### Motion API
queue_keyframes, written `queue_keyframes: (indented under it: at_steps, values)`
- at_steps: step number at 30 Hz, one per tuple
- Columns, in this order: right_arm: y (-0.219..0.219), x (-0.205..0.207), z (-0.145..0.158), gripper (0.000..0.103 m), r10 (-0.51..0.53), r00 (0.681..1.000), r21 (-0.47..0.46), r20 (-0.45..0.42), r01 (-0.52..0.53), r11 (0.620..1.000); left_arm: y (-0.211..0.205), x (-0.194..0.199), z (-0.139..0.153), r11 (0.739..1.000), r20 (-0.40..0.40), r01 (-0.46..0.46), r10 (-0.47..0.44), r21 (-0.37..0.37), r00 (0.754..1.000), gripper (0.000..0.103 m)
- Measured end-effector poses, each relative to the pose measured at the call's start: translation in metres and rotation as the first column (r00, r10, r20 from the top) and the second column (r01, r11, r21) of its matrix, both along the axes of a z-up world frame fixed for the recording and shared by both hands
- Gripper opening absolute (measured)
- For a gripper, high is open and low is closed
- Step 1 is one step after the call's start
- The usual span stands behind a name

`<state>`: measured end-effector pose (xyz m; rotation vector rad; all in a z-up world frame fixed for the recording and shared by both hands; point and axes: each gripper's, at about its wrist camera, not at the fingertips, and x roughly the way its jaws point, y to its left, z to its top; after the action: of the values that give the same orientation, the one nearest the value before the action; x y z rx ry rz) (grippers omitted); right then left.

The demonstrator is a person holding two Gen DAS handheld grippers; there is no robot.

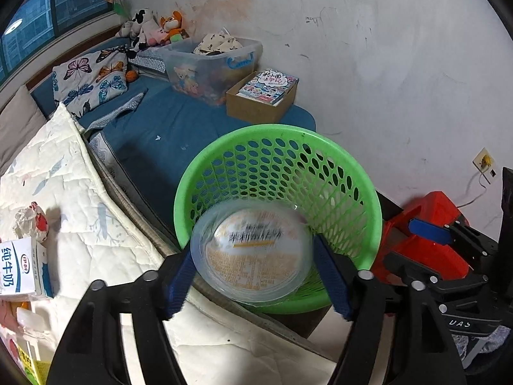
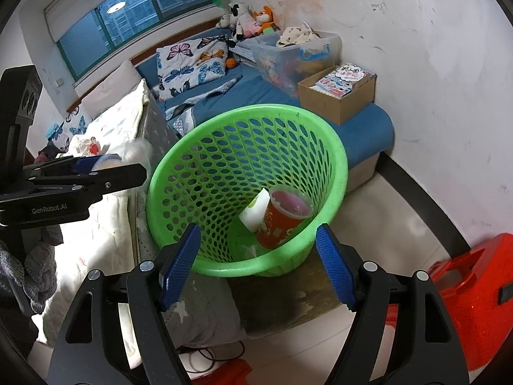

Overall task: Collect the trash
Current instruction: 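Carry the jelly cup over the green basket and open the left tool, then move both tools back over the trash on the mattress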

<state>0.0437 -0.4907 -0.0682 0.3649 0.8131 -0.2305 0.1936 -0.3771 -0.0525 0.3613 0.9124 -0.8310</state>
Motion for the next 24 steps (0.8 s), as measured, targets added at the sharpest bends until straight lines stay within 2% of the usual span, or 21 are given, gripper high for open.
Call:
queue_keyframes:
  at_steps: [5, 12, 24]
  values:
    - [0.001, -0.001, 0.001, 0.074, -0.001, 1.000, 0.001, 0.000, 0.001, 1.000, 0.003, 0.001, 0.001, 1.000, 0.002, 0.001, -0.001, -0.015, 1.000, 0.072]
    - [0.014, -0.002, 0.007, 0.074, 0.020, 1.000, -0.011, 0.011, -0.020, 1.000, 0.032, -0.005, 0.017, 0.997, 0.014, -0.024, 0.025, -0.068, 1.000, 0.072]
    - [0.076, 0.013, 0.029, 0.074, 0.143, 0.989, -0.033, 0.049, -0.141, 0.989, 0.136, -0.028, 0.053, 0.979, 0.084, -0.134, 0.148, -0.151, 0.985, 0.072]
